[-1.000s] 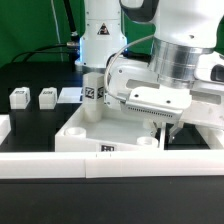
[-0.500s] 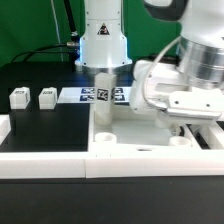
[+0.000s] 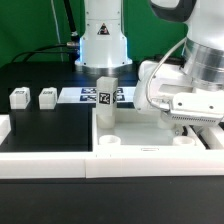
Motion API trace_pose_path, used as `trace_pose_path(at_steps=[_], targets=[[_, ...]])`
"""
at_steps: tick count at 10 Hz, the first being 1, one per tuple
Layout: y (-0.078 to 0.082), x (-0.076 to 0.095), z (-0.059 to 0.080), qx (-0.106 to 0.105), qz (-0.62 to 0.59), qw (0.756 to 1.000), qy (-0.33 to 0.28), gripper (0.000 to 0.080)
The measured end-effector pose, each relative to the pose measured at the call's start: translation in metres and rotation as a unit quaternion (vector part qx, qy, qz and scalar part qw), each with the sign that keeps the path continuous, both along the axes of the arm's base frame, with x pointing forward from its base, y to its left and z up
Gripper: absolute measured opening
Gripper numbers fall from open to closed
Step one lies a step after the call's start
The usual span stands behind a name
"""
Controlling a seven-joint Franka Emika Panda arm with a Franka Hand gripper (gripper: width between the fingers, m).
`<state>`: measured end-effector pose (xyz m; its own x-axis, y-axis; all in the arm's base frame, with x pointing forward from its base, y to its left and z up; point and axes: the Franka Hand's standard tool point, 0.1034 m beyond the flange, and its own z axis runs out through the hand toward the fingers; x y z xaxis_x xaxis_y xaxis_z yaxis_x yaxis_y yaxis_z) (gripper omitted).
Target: Assemble square table
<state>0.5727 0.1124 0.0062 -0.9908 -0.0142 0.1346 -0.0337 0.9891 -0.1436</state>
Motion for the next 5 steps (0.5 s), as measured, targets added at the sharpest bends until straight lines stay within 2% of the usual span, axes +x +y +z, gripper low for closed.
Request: trace_pose_path(at_steps=[3, 5], targets=[[0.0082, 0.0031, -0.0001, -0.008, -0.033, 0.999, -0.003, 0.0057], [0.0083, 0.0056, 0.0008, -0.027, -0.061, 0.998, 0.008, 0.0057]])
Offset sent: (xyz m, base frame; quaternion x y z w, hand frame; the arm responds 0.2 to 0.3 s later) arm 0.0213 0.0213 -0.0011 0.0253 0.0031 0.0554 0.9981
